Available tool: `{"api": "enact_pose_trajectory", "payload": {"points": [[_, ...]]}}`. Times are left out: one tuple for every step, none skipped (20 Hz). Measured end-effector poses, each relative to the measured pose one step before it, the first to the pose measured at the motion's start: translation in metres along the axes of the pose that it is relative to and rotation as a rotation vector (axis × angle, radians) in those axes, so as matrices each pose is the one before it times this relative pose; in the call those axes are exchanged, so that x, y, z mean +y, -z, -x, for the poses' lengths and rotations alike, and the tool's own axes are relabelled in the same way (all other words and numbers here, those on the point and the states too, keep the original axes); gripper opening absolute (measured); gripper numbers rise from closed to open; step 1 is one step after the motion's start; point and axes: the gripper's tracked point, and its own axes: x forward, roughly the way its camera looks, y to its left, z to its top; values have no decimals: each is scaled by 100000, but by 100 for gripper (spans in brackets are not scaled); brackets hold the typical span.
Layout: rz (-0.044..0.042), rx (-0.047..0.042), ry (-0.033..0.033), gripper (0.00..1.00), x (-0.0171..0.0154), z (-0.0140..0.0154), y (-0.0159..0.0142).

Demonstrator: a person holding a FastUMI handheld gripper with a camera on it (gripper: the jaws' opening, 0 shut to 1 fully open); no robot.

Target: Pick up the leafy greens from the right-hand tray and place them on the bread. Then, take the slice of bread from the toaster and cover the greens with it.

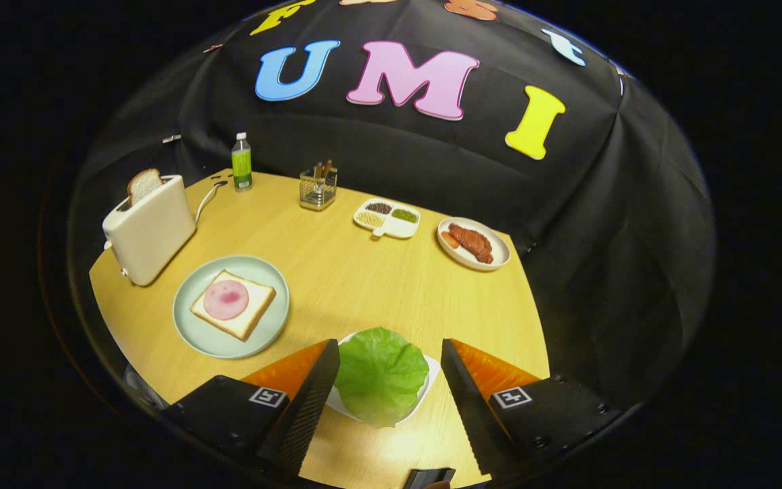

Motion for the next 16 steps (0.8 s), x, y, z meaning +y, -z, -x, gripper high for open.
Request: {"api": "enact_pose_trajectory", "payload": {"points": [[-33,2917,-1862,93,140,-869,1059],[-78,2571,-2045,90,284,-695,928],[-75,2527,-1974,88,235,-922,818],[-239,2706,-2107,83,198,-863,910],[-462,2678,-1748,81,132,-935,798],[-742,2634,-1532,75,102,-848,743],[-686,2389,-1353,73,156,-779,661],[-522,2263,-725,71,-24,-794,559],[-428,1946,-525,69,-75,-750,553],[-400,1974,-49,69,-145,-601,597],[-339,1716,14,69,-149,-461,497],[-2536,955,-3234,68,428,42,229],[-2558,154,-1182,68,-33,-218,-89],[-867,-327,-842,63,121,-61,61],[1323,108,-272,63,-14,-57,134],[1636,-882,-980,57,189,3,-140]]}}
